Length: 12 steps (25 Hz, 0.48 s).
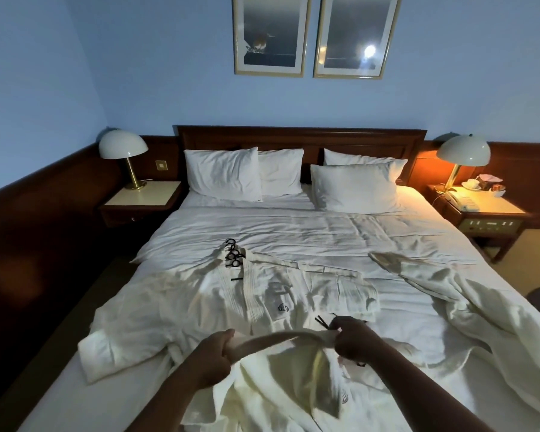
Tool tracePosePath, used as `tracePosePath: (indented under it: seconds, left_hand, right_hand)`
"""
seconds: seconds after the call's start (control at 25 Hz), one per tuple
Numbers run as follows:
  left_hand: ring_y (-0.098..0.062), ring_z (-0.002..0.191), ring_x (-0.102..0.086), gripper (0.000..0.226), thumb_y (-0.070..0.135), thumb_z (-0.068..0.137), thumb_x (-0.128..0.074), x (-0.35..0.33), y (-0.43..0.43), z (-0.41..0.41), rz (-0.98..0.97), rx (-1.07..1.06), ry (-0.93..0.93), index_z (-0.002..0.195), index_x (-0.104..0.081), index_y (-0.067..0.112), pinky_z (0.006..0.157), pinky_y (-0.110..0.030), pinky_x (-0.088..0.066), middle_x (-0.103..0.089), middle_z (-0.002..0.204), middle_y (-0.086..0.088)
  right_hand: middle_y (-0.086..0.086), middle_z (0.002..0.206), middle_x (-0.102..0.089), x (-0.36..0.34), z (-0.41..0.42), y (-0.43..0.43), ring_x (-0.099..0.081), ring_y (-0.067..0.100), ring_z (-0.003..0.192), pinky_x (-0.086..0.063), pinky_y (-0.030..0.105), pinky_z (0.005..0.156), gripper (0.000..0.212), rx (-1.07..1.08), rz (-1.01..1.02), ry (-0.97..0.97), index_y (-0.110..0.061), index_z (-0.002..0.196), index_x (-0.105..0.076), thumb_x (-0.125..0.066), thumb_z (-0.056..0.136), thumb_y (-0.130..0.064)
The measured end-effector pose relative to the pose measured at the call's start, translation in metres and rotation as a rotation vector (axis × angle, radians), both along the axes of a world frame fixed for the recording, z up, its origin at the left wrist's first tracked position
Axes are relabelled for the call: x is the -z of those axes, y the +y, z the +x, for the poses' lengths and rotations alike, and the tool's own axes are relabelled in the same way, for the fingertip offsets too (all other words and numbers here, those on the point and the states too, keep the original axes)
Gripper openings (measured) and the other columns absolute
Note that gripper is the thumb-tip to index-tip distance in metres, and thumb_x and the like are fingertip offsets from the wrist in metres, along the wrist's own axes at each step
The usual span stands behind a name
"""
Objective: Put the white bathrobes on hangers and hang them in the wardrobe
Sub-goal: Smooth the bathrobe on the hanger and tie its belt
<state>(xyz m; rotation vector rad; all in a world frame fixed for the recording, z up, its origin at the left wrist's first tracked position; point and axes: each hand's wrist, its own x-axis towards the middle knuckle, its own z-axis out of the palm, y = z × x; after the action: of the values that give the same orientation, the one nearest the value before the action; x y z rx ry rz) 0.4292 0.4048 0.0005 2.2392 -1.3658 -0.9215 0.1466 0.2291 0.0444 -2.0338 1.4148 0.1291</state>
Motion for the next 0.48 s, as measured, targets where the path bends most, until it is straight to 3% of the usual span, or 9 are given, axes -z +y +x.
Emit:
tracePosePath:
  seconds: [0.08,0.16,0.24,0.32,0.4,0.48]
  left_hand:
    - [-0.016,0.103,-0.065,0.038,0.022,0.077,-0.049,-0.003,-0.005,-0.006,-0.102,0.051,-0.169,0.108,-0.072,0.022,0.094,-0.033,-0.054,-0.07,0.11,0.005]
    - [-0.017,0.077,-0.065,0.02,0.03,0.072,-0.046,-0.02,-0.013,-0.01,-0.153,0.02,-0.278,0.076,-0.063,0.02,0.073,-0.04,-0.056,-0.066,0.079,0.004]
    - [-0.024,0.075,-0.065,0.027,0.041,0.077,-0.044,-0.051,-0.025,-0.007,-0.244,-0.09,-0.396,0.074,-0.059,0.018,0.065,-0.037,-0.054,-0.065,0.075,0.0]
    - [-0.03,0.075,-0.062,0.026,0.035,0.082,-0.045,-0.093,-0.035,0.001,-0.525,-0.221,-0.493,0.078,-0.063,0.017,0.062,-0.036,-0.052,-0.065,0.076,-0.004]
    - [-0.03,0.075,-0.06,0.016,0.009,0.086,-0.048,-0.135,-0.045,0.001,-0.79,-0.238,-0.394,0.085,-0.064,0.009,0.063,-0.037,-0.05,-0.063,0.079,-0.01]
    - [-0.016,0.072,-0.058,0.02,0.001,0.093,-0.047,-0.166,-0.052,-0.004,-0.726,-0.101,-0.238,0.085,-0.058,0.016,0.064,-0.034,-0.045,-0.062,0.077,0.001]
  right_hand:
    - [-0.006,0.091,-0.062,-0.006,0.003,0.004,-0.067,0.017,0.084,-0.053,0.025,0.064,0.025,-0.019,-0.306,0.124,-0.026,0.1,-0.069,-0.056,0.08,-0.033]
    - [-0.002,0.089,-0.067,-0.02,0.009,0.004,-0.069,0.025,0.091,-0.052,0.028,0.069,0.037,0.038,-0.388,0.128,-0.022,0.091,-0.071,-0.051,0.072,-0.046]
    - [0.003,0.082,-0.068,-0.047,0.015,-0.002,-0.069,0.029,0.087,-0.049,0.03,0.063,0.026,0.091,-0.445,-0.024,-0.016,0.078,-0.07,-0.058,0.074,-0.039]
    - [0.004,0.063,-0.057,-0.082,0.019,-0.011,-0.063,0.025,0.071,-0.04,0.032,0.056,0.024,0.212,-0.543,-0.37,-0.011,0.062,-0.057,-0.066,0.079,-0.025]
    - [-0.003,0.056,-0.048,-0.121,0.017,-0.023,-0.047,0.013,0.057,-0.035,0.027,0.053,0.026,0.278,-0.543,-0.756,-0.011,0.064,-0.052,-0.068,0.083,-0.017]
    - [-0.004,0.058,-0.051,-0.162,0.012,-0.04,-0.05,0.014,0.056,-0.04,0.029,0.054,0.022,0.197,-0.444,-0.844,-0.01,0.073,-0.055,-0.065,0.091,-0.017]
